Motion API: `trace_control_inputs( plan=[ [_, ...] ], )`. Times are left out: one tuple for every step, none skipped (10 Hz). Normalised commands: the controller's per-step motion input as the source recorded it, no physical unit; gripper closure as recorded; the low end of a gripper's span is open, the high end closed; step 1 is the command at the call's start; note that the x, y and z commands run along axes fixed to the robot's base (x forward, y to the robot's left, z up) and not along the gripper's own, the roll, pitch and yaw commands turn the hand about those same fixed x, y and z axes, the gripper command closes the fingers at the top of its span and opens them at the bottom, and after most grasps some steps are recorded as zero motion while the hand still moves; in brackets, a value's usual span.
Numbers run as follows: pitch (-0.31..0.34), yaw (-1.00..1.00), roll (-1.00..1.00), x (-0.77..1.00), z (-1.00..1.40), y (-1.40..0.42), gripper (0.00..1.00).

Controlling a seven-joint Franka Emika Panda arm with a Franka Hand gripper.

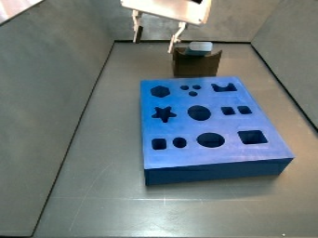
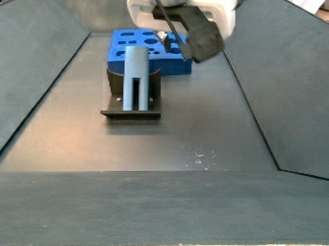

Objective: Pick up the square-circle object. Move up. Rotate the square-circle object. Place the square-circle object on the fixture. Regrasp the square-circle object. Move to above the board. Insert the square-circle object.
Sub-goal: Regrasp the square-circle object.

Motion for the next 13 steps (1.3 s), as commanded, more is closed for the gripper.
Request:
trace_control_inputs(
  plan=[
    [-0.215,-0.94,1.00,-0.03,-0.02,-0.03,0.00],
    [-0.232,-0.94,1.00,-0.04,-0.01,-0.03,0.00],
    [-0.242,-0.94,1.00,-0.05,0.00,-0.02,0.00],
    [-0.260,-0.95,1.00,-0.05,0.01,-0.02,0.00],
    [-0.264,-0.95,1.00,-0.05,0.01,-0.02,0.00],
    [-0.265,-0.96,1.00,-0.05,0.01,-0.01,0.00],
    [-0.261,-0.96,1.00,-0.04,0.00,-0.01,0.00],
    [-0.247,-0.97,1.00,-0.05,0.00,-0.02,0.00],
    [-0.236,-0.98,1.00,-0.04,0.00,-0.01,0.00],
    [-0.203,-1.00,1.00,-0.05,-0.01,-0.01,0.00],
    [-0.143,-1.00,0.98,-0.05,0.00,0.00,0.00],
    [-0.074,-1.00,0.97,-0.05,0.01,-0.01,0.00],
    [0.021,-1.00,0.96,-0.05,0.01,-0.01,0.00]
  ],
)
